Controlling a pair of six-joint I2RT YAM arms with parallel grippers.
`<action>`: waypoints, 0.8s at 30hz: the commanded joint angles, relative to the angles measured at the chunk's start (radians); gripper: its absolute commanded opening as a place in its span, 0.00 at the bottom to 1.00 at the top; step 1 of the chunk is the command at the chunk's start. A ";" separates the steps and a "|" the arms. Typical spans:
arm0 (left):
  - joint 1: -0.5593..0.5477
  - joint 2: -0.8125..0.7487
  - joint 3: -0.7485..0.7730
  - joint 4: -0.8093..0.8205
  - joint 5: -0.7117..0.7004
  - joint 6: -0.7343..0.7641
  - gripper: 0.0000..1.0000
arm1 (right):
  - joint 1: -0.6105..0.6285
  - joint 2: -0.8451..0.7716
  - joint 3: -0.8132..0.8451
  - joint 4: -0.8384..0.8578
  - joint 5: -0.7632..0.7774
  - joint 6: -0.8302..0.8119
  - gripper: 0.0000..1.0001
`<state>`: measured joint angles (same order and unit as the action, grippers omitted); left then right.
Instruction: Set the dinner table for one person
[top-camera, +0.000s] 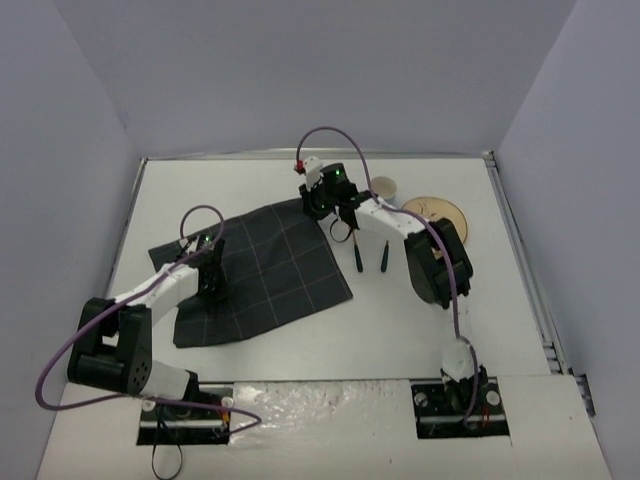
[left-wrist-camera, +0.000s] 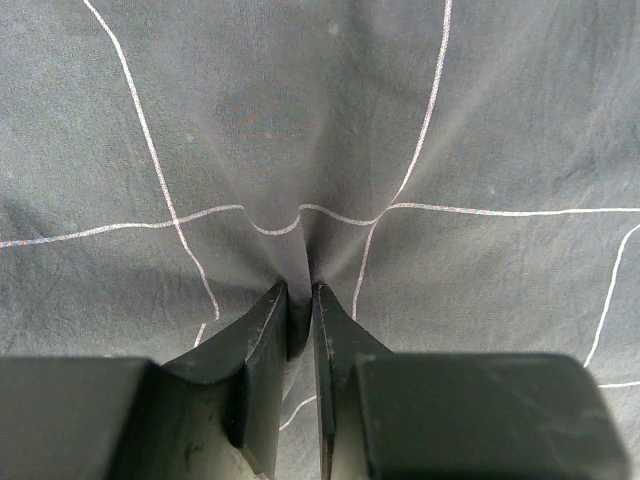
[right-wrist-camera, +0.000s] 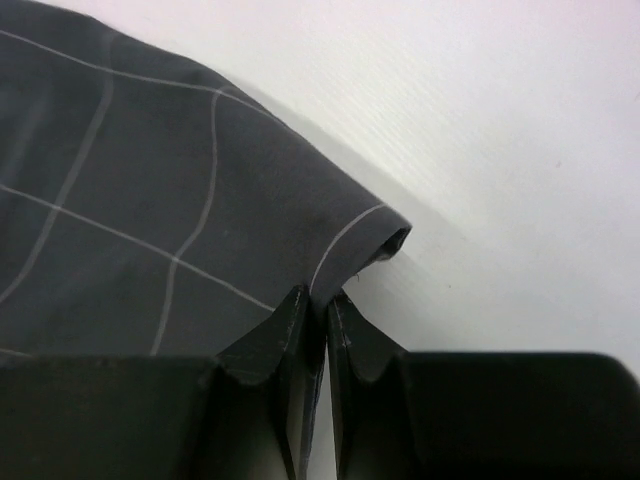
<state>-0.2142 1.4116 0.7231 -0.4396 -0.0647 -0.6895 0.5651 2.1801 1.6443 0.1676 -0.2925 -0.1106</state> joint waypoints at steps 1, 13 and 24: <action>-0.017 0.021 -0.039 -0.016 0.049 -0.021 0.10 | 0.093 -0.183 -0.115 0.076 0.119 -0.103 0.11; -0.020 -0.001 -0.028 -0.048 0.058 -0.004 0.09 | 0.000 -0.202 -0.225 0.015 0.128 0.152 0.60; -0.020 0.030 -0.015 -0.058 0.065 0.017 0.07 | -0.079 -0.027 0.127 -0.034 0.021 0.400 0.59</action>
<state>-0.2225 1.4044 0.7216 -0.4431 -0.0476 -0.6851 0.4971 2.0818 1.6289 0.1160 -0.2147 0.1830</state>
